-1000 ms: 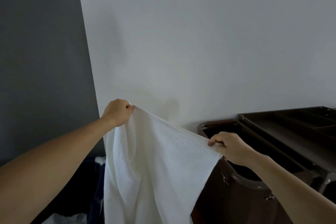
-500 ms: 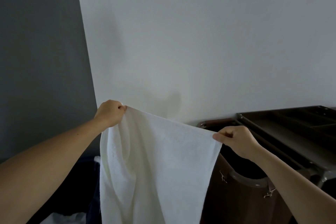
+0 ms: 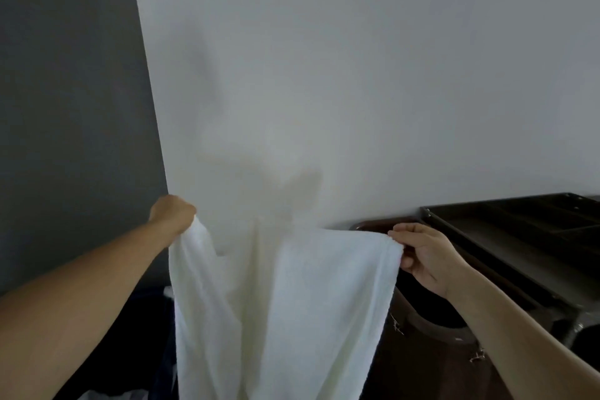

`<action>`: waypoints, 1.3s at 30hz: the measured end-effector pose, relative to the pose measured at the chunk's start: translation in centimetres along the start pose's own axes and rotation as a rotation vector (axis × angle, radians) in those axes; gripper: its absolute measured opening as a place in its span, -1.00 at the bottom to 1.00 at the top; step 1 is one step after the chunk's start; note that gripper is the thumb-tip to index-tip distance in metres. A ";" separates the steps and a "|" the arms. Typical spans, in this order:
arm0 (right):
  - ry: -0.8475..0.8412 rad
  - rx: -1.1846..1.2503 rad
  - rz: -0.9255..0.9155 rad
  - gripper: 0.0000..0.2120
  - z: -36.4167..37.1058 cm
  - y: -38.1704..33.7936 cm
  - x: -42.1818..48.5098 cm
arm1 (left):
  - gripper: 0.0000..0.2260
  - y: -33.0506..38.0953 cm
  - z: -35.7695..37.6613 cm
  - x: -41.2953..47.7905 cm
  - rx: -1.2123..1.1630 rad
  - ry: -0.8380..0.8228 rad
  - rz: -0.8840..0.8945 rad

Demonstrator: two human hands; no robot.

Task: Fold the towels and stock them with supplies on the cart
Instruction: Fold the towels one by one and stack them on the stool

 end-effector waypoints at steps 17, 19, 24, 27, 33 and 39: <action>-0.117 -0.568 -0.101 -0.89 13.8 4.0 0.0 | -0.54 10.2 5.2 -14.2 -0.106 -0.112 0.664; -0.110 -0.539 -0.089 -0.85 14.1 4.0 0.0 | -0.70 10.2 5.1 -14.5 -0.057 -0.086 0.656; -0.095 -0.519 -0.069 -0.75 14.3 4.1 -0.4 | -0.76 10.1 5.3 -15.0 -0.024 -0.141 0.718; -0.114 -0.556 -0.047 -0.77 14.8 3.7 -0.8 | -0.86 9.6 5.6 -15.2 0.011 -0.192 0.774; -0.264 -0.667 -0.009 -0.60 15.2 2.7 -2.0 | -0.83 8.3 5.5 -14.6 -0.053 -0.136 0.750; -0.440 -0.717 -0.119 -0.69 13.0 2.6 -1.5 | -0.86 6.9 2.7 -12.6 -0.298 -0.194 0.746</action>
Point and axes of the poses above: each hand's wrist, its own x-axis towards the middle knuckle, its own z-axis out of the palm, y = z × x, the point moved 3 cm from there along x, towards the middle knuckle, and after that the axes turned 15 degrees about x, right-handed, at the moved point
